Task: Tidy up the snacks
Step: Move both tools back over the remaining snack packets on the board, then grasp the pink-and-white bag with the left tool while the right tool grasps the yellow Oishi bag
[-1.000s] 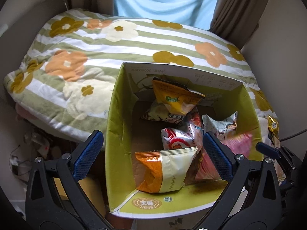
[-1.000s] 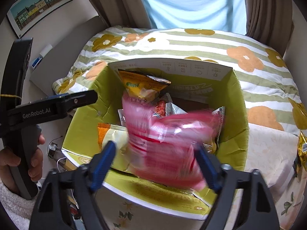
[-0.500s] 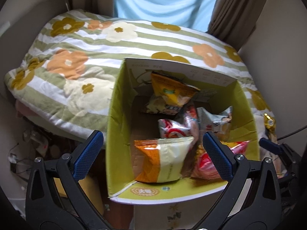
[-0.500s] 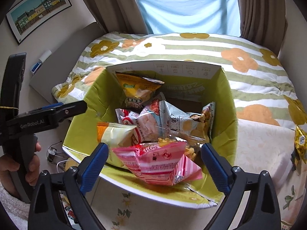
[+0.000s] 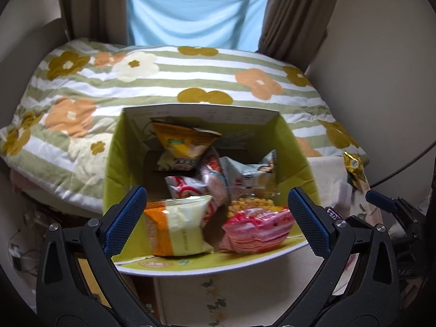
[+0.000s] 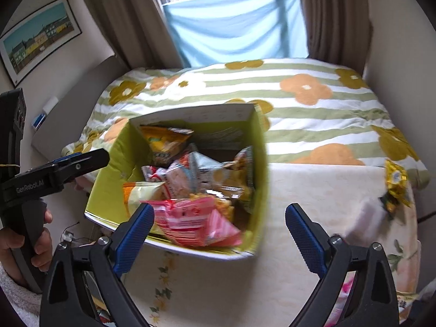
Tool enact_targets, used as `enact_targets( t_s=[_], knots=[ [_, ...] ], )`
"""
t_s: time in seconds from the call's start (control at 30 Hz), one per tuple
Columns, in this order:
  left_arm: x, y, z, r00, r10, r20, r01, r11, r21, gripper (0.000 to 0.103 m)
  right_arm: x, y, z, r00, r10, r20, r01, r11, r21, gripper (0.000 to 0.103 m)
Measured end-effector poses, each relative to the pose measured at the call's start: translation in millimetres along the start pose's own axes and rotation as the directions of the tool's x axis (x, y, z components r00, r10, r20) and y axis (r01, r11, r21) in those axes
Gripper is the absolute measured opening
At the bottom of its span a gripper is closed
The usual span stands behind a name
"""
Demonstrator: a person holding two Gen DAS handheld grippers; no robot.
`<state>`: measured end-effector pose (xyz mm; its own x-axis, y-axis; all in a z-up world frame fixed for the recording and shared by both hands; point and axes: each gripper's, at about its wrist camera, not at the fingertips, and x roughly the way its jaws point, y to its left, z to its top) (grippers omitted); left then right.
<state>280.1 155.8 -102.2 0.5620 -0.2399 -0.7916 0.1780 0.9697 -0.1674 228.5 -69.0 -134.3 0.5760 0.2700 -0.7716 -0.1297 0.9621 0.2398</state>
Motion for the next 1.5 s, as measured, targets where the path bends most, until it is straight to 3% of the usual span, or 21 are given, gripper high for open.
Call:
enact_targets(
  t_s=[0.27, 0.43, 0.73, 0.93, 1.13, 1.33, 1.5],
  knots=[
    [-16.3, -85.6, -20.5, 0.999, -0.047, 0.027, 0.046, 0.999, 0.027, 0.103, -75.8, -71.2, -28.5, 0.995, -0.071, 0.069, 0.072, 0.997, -0.007, 0.096],
    [-18.3, -153.8, -40.1, 0.996, -0.081, 0.019, 0.08, 0.994, 0.076, 0.103, -106.2, -108.5, -50.3, 0.99, -0.12, 0.07, 0.119, 0.993, 0.019, 0.096],
    [5.5, -249.6, -98.5, 0.989, -0.127, -0.075, 0.134, 0.986, 0.099, 0.103, -150.9, -193.8, -110.7, 0.976, -0.215, 0.03, 0.212, 0.973, 0.091, 0.096],
    [36.4, -288.0, -146.9, 0.973, -0.131, -0.191, 0.153, 0.983, 0.106, 0.102, -139.7, -240.4, -151.1, 0.98, -0.183, -0.078, 0.194, 0.967, 0.162, 0.096],
    [78.7, -300.6, -171.7, 0.948, -0.14, -0.286, 0.174, 0.98, 0.099, 0.102, -113.7, -266.2, -187.0, 0.977, -0.127, -0.169, 0.164, 0.959, 0.231, 0.096],
    [139.4, -319.9, -186.3, 0.916, -0.138, -0.376, 0.193, 0.975, 0.112, 0.093, -86.7, -274.6, -208.4, 0.973, -0.098, -0.208, 0.15, 0.956, 0.252, 0.096],
    [172.5, -336.8, -193.2, 0.911, -0.098, -0.401, 0.171, 0.973, 0.153, 0.093, -69.6, -276.5, -217.5, 0.974, -0.093, -0.205, 0.144, 0.958, 0.249, 0.096]
  ],
)
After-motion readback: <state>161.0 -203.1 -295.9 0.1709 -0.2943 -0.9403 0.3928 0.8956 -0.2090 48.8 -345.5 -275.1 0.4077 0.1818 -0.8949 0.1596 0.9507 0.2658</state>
